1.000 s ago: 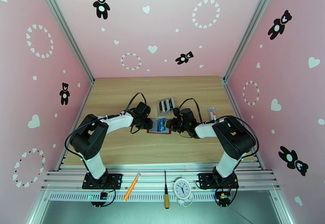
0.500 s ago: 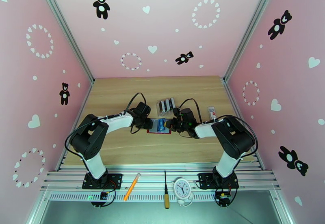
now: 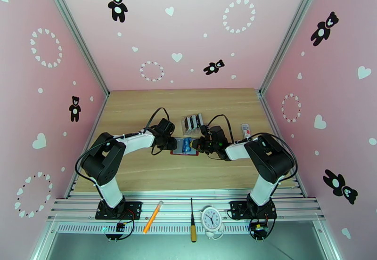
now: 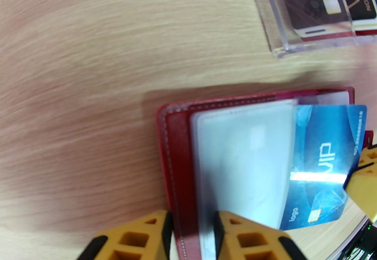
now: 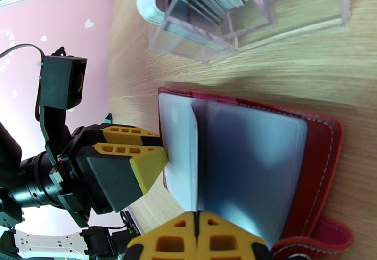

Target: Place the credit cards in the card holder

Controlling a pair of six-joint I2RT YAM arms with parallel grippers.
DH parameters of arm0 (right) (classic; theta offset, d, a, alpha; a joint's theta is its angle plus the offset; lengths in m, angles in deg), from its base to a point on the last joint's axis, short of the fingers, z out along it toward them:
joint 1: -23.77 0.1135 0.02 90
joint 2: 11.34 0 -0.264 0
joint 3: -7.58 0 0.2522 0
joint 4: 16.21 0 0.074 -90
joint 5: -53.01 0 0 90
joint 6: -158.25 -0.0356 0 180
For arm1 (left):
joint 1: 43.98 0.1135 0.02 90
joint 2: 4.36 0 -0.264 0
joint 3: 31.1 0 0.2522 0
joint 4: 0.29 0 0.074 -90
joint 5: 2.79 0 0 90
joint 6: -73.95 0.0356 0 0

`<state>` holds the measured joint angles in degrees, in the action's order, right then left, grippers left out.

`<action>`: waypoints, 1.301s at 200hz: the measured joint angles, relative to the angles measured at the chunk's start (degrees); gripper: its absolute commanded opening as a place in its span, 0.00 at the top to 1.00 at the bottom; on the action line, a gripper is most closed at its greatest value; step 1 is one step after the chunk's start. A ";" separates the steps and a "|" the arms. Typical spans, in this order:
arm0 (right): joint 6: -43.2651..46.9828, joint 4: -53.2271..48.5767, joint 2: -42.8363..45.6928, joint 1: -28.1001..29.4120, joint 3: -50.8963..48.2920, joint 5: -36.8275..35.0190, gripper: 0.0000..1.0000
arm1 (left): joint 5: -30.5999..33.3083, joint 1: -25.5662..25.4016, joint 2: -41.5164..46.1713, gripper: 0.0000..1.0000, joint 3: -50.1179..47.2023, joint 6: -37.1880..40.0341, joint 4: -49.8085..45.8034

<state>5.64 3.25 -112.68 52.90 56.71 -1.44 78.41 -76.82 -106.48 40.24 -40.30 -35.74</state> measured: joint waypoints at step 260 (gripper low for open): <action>-0.46 1.20 -0.57 0.92 -0.79 -1.57 1.00 | -0.02 0.00 0.02 0.68 -0.15 -1.51 0.24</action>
<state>5.18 4.45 -113.25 53.81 55.93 -3.01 78.39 -76.82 -106.46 40.09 -41.81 -35.50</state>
